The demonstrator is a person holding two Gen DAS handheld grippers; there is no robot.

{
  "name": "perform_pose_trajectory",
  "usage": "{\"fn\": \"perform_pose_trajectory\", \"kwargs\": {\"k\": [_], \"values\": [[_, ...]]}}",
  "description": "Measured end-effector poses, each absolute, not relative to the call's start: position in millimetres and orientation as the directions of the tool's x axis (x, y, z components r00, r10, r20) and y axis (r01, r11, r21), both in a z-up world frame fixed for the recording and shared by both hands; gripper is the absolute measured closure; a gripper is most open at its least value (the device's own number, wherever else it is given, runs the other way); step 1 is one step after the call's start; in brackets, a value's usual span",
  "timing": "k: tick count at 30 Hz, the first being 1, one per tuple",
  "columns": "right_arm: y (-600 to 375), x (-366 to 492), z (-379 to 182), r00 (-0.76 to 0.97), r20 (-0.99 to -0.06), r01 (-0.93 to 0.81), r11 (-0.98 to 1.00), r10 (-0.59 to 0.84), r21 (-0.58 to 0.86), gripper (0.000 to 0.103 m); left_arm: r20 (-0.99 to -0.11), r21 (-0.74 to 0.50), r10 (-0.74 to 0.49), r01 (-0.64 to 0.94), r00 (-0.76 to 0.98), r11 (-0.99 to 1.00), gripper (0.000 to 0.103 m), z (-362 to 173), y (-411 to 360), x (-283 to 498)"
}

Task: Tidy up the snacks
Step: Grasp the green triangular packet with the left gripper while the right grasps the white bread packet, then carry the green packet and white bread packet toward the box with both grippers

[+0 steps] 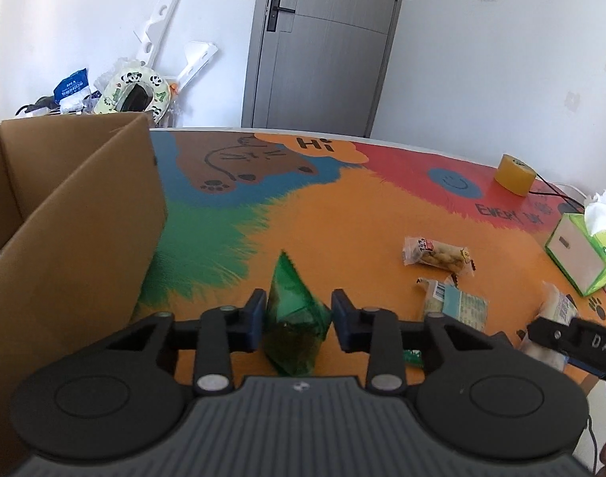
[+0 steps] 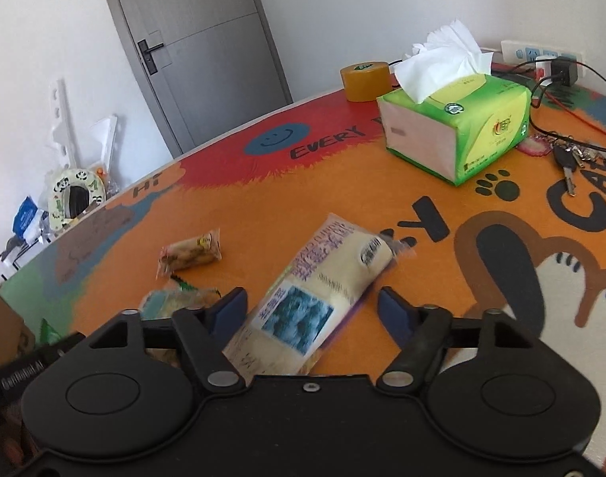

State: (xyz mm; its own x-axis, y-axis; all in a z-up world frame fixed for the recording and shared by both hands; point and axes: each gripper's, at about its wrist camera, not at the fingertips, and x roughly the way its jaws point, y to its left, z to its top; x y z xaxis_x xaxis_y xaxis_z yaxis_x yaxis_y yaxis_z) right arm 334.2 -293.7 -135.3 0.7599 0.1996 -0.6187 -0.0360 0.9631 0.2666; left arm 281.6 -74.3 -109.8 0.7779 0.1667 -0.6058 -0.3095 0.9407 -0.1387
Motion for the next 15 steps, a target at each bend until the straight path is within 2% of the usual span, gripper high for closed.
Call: {"fn": "perform_pose_trajectory", "kwargs": {"k": [3, 5, 15], "values": [[-300.6, 326.7, -134.5, 0.749, -0.617, -0.056, 0.952, 0.239, 0.301, 0.060, -0.601, -0.152, 0.153, -0.300, 0.785, 0.942, 0.073, -107.0, -73.7, 273.6], [-304.7, 321.4, -134.9, 0.745, -0.615, -0.061, 0.944, 0.260, 0.325, 0.065, -0.600, -0.163, 0.142, -0.294, 0.787, 0.942, 0.073, -105.7, -74.2, 268.5], [-317.4, 285.1, -130.6, 0.753, -0.563, -0.093, 0.902, 0.341, 0.421, 0.072, -0.566, -0.201, 0.097, -0.251, 0.819, 0.947, 0.073, -89.0, -76.7, 232.1]]}}
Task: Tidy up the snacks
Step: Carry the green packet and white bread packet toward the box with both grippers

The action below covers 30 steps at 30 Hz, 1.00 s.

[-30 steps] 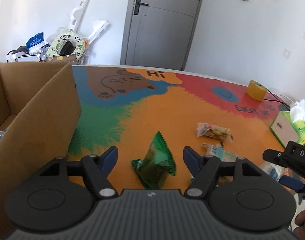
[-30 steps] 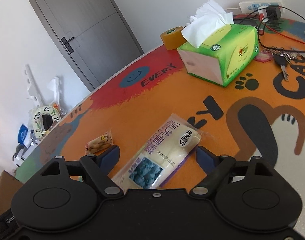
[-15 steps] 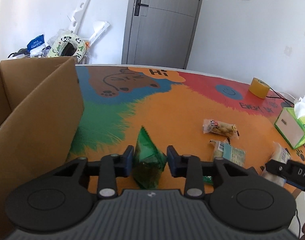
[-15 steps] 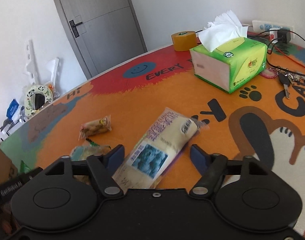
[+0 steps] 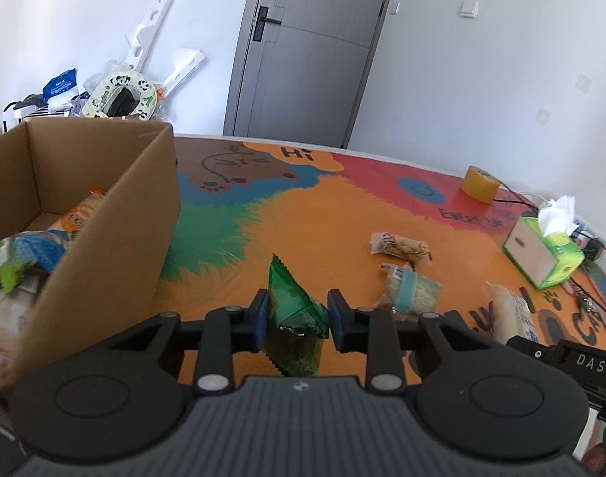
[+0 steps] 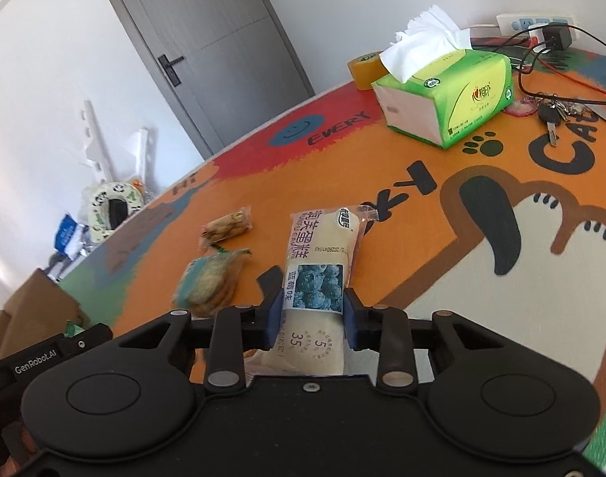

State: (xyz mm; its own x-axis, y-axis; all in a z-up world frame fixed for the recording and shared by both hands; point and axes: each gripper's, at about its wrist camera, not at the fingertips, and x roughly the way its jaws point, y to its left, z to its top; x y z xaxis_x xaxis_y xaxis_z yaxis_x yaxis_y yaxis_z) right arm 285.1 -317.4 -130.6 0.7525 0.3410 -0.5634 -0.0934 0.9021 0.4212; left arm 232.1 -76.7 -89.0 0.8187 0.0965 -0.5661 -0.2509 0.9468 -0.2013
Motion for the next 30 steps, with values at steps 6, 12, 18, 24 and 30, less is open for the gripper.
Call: {"fn": "perform_pose_trajectory", "kwargs": {"k": [6, 12, 18, 24, 30], "values": [[-317.9, 267.4, -116.6, 0.777, -0.508, -0.130, 0.885, 0.371, 0.447, 0.072, -0.541, -0.214, 0.087, -0.237, 0.836, 0.948, 0.073, -76.8, -74.0, 214.3], [-312.4, 256.9, -100.5, 0.789, -0.466, -0.170, 0.871, 0.400, 0.460, 0.072, -0.510, -0.222, 0.085, -0.227, 0.856, 0.948, 0.073, -62.2, -68.6, 195.9], [-300.0, 247.2, -83.9, 0.798, -0.411, -0.222, 0.849, 0.440, 0.479, 0.072, -0.469, -0.234, 0.092, -0.224, 0.878, 0.946, 0.073, -44.1, -58.9, 180.1], [-282.6, 238.8, -70.5, 0.792, -0.380, -0.275, 0.835, 0.478, 0.477, 0.072, -0.436, -0.251, 0.100, -0.227, 0.894, 0.941, 0.073, -30.1, -47.2, 167.6], [-262.2, 234.3, -60.2, 0.780, -0.358, -0.322, 0.820, 0.513, 0.473, 0.072, -0.414, -0.267, 0.114, -0.241, 0.903, 0.933, 0.073, -21.0, -32.0, 157.1]]}}
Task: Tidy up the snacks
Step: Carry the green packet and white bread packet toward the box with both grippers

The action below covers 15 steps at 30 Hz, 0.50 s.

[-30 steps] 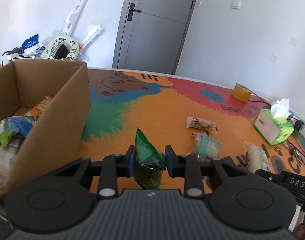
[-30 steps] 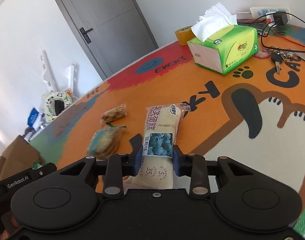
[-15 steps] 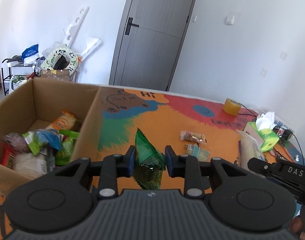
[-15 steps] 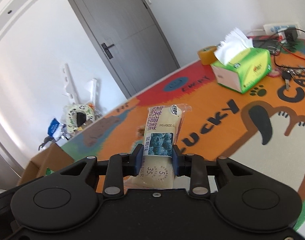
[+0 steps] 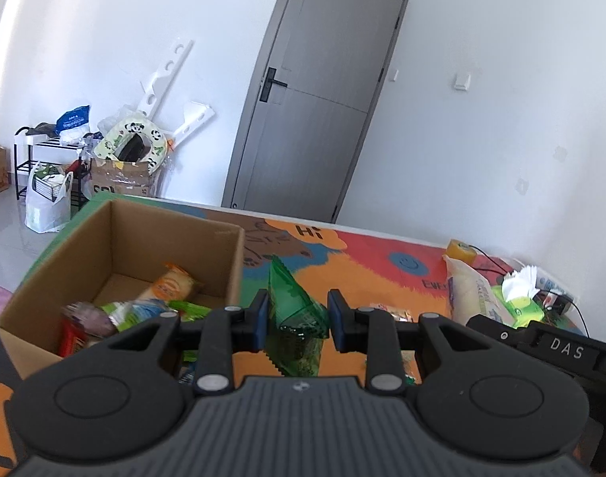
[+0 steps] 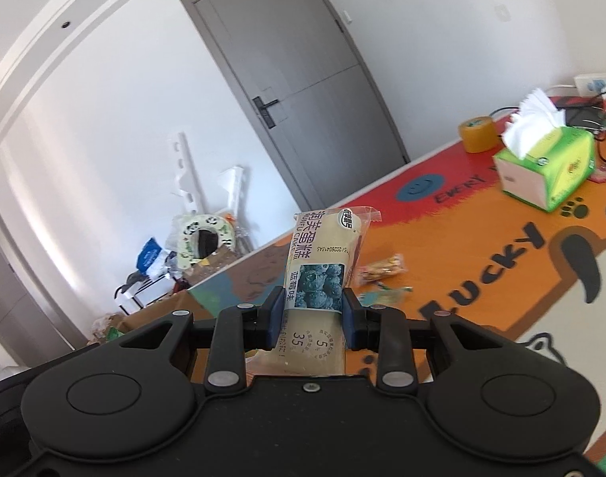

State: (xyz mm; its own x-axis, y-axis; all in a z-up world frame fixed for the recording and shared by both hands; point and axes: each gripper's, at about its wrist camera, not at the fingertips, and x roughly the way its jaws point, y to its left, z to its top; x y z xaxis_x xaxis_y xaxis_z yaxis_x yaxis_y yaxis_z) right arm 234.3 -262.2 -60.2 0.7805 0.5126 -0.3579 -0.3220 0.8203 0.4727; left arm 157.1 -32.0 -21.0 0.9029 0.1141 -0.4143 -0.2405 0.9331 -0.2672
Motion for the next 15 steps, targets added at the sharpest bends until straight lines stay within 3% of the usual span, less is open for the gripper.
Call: {"fn": "perform_pose_trajectory", "kwargs": {"k": [15], "values": [[-198.9, 222.3, -44.3, 0.719, -0.327, -0.448, 0.769, 0.613, 0.455, 0.072, -0.388, -0.296, 0.188, -0.316, 0.902, 0.902, 0.073, -11.5, 18.7, 127.7]]}}
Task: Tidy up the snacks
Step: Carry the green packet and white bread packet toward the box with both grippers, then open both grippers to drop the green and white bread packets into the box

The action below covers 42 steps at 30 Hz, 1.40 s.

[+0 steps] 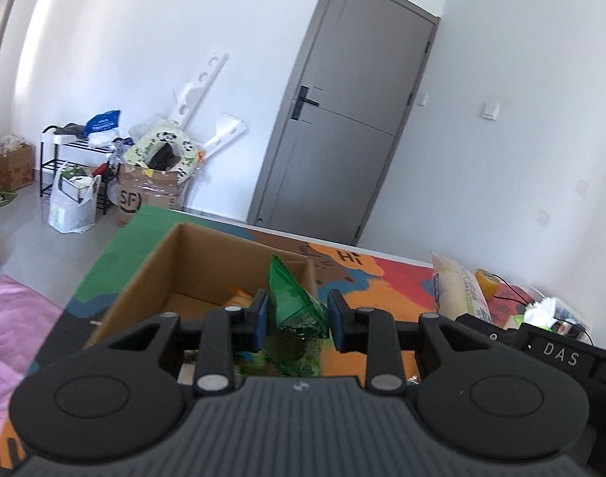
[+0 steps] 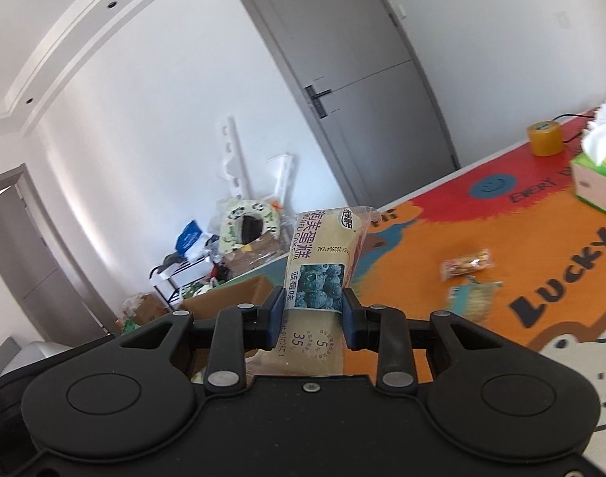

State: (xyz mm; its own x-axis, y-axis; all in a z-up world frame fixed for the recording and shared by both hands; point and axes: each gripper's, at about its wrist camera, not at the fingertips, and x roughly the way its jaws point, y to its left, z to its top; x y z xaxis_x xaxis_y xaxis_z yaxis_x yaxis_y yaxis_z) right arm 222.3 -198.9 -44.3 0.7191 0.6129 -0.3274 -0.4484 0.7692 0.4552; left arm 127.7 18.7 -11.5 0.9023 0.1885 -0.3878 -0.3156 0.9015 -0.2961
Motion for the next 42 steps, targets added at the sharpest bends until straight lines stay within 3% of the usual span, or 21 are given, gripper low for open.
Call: {"fn": "perform_pose_trajectory", "kwargs": {"k": [10, 32, 38, 42], "values": [[-155.1, 221.2, -40.7, 0.664, -0.333, -0.516, 0.733, 0.669, 0.444, 0.072, -0.390, -0.300, 0.236, -0.365, 0.890, 0.881, 0.073, -9.9, 57.0, 119.2], [-93.3, 243.2, -48.4, 0.607, -0.389, -0.555, 0.720, 0.693, 0.417, 0.072, -0.447, -0.314, 0.207, -0.369, 0.870, 0.875, 0.073, -30.9, 100.7, 164.1], [-85.1, 251.6, -51.9, 0.602, -0.403, -0.557, 0.724, 0.689, 0.406, 0.072, -0.463, -0.326, 0.215, -0.390, 0.860, 0.861, 0.058, -33.5, 111.3, 167.2], [-80.7, 253.3, -53.0, 0.595, -0.407, -0.561, 0.721, 0.693, 0.406, 0.073, -0.461, -0.329, 0.212, -0.388, 0.862, 0.861, 0.055, -32.4, 112.4, 165.1]]}}
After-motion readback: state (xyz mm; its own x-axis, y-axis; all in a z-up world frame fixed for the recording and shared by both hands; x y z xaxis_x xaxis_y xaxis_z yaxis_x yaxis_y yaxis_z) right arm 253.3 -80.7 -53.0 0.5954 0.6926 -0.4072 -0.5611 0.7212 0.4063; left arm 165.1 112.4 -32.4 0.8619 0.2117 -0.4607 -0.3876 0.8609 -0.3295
